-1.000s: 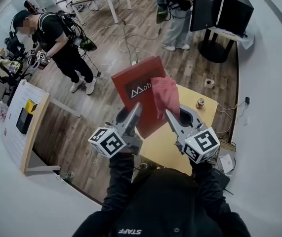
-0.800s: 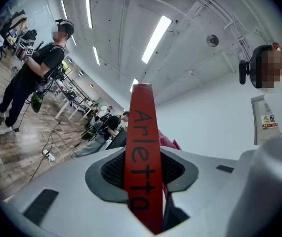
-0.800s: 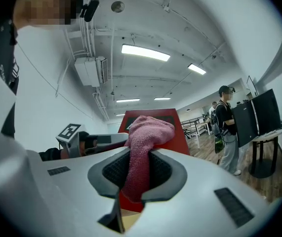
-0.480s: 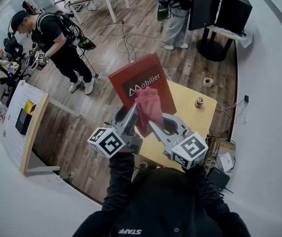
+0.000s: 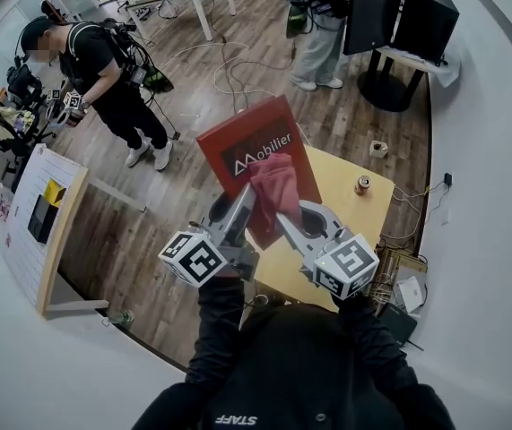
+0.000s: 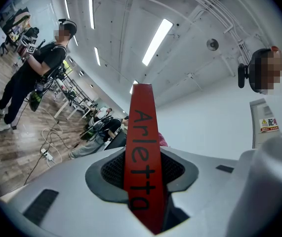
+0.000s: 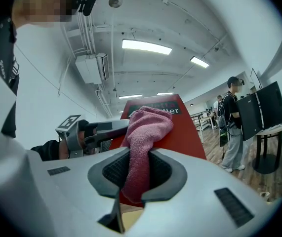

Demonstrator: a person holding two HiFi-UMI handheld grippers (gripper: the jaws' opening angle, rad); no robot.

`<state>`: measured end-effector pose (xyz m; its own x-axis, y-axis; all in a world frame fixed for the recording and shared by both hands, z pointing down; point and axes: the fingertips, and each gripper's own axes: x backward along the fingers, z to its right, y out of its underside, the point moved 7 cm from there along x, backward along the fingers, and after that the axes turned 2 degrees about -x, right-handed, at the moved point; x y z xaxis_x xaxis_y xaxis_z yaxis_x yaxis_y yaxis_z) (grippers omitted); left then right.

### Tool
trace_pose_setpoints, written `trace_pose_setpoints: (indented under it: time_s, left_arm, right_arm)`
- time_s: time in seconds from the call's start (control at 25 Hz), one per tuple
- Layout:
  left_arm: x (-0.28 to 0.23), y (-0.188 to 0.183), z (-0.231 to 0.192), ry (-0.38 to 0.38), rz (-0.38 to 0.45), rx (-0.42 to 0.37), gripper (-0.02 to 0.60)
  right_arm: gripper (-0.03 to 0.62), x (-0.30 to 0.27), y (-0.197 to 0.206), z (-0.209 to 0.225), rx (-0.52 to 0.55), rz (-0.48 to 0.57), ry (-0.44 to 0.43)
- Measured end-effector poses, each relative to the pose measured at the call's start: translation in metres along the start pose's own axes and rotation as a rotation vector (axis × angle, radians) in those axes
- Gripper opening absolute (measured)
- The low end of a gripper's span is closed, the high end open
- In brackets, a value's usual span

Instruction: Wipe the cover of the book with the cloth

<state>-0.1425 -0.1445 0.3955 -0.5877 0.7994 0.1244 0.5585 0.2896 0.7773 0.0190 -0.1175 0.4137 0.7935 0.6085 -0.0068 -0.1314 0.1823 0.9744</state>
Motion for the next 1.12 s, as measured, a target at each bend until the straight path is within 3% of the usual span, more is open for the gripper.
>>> trace_pose_setpoints:
  time_s: [0.76, 1.12]
  left_arm:
    - [0.002, -0.002, 0.001, 0.0, -0.016, 0.0, 0.179]
    - [0.0, 0.003, -0.005, -0.017, -0.017, -0.001, 0.179]
  right_arm:
    - [0.078, 0.021, -0.004, 0.045, 0.028, -0.032, 0.161]
    - [0.078, 0.03, -0.019, 0.032, 0.098, 0.002, 0.137]
